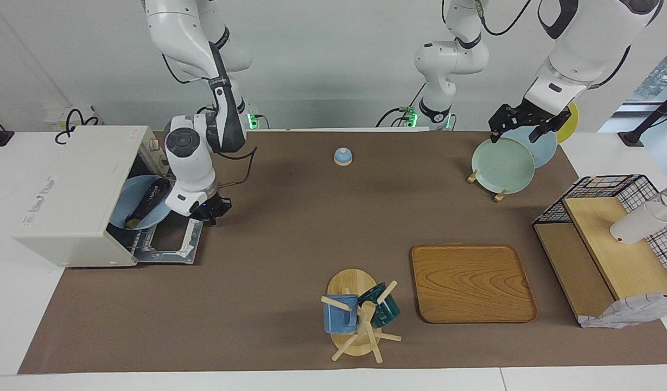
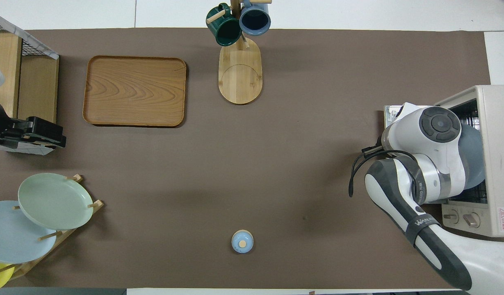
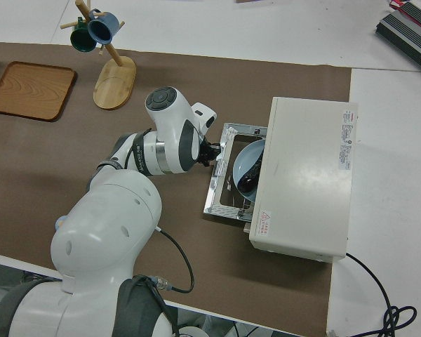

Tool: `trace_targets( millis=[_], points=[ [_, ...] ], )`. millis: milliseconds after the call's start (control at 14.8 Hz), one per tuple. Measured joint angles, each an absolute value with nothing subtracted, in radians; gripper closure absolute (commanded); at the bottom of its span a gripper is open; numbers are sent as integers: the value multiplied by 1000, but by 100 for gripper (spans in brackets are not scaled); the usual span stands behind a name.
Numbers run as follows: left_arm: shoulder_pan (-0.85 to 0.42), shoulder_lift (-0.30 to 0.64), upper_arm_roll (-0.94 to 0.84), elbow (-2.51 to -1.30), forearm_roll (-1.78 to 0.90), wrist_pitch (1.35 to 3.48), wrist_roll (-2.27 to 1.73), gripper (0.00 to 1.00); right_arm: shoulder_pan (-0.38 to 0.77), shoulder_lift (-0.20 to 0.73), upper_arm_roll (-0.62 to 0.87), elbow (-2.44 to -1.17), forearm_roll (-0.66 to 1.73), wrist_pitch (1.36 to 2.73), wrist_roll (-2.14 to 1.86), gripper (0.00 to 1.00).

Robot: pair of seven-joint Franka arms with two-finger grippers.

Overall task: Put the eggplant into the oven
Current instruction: 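Insert the eggplant into the oven and open the right gripper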

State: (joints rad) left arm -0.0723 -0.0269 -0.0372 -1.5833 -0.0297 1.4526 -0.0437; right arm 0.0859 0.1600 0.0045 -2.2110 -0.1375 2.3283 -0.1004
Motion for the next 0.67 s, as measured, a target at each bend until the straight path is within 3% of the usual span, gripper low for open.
trace_targets(
  millis=[674],
  points=[
    [-72, -27, -37, -1583, -30, 1453, -44, 0, 90, 181, 10, -2217, -292, 2312, -80, 100]
  ],
)
